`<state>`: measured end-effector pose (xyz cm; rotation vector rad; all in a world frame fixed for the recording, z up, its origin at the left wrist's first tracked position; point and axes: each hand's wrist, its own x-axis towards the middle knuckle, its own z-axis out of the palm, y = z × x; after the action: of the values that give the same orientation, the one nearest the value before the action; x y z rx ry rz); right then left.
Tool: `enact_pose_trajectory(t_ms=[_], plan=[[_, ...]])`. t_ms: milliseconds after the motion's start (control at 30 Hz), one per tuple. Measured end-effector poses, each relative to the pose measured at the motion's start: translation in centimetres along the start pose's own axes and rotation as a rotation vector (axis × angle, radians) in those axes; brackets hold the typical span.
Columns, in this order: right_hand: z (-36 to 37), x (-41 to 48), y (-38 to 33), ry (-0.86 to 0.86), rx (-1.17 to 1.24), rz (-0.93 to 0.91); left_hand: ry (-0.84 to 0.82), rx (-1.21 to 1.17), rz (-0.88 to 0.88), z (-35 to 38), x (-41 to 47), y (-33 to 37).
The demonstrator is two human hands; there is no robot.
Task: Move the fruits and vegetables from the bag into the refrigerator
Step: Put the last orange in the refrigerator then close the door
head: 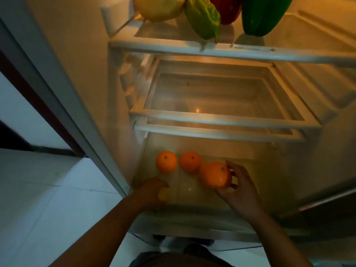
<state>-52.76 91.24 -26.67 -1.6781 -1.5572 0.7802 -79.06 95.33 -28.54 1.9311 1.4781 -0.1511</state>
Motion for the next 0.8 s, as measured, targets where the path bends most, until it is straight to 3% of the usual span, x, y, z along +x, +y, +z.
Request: enact_pose_trajectory(t_ms=[133,367,467,633,800], plan=[[-0.7,0.8,0.1,-0.035,0.019,-0.015,0.042,-0.064,-0.005,0.2,0.5,0.0],[-1.2,1.7,1.0,-0.091,0.038,-0.038,0.212,-0.458,-0.009,0.1,2.1,3.0],[-1.6,1.7,1.2,-0.101,0.067,-0.037,0.184,-0.375,-0.031,0.9,2.6,3.5],[-1.9,1.4,0.9,-0.134,0.06,-0.058,0.297,-0.371,-0.125,0.5,3.0,2.2],[-1.7,1.5,0.8,-0.147,0.07,-0.058,0.154,-0.439,-0.051,0.5,2.6,2.1]])
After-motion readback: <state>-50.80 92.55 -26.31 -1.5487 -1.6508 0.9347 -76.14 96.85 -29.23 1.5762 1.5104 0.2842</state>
